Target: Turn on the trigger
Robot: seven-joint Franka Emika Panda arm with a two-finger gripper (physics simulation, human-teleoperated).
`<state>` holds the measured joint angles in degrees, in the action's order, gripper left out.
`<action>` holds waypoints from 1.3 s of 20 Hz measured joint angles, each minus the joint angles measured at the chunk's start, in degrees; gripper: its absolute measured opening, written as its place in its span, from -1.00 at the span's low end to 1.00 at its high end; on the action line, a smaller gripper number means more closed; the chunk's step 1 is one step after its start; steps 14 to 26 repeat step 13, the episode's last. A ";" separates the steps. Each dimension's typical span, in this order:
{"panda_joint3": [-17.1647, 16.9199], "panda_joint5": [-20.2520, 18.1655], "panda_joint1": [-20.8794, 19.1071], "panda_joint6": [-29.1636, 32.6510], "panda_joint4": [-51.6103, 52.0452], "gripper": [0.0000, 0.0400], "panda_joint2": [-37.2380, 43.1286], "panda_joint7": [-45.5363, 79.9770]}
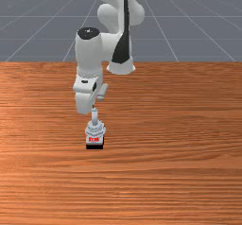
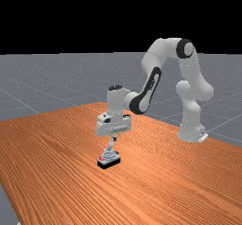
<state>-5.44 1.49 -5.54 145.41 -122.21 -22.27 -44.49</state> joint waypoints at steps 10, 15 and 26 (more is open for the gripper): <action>-1.60 -1.66 3.19 -2.02 2.11 -1.00 -0.52 12.90; -1.10 -2.35 3.31 -4.33 6.81 -1.00 -2.68 12.32; -1.10 -2.35 3.31 -4.33 6.81 -1.00 -2.68 12.32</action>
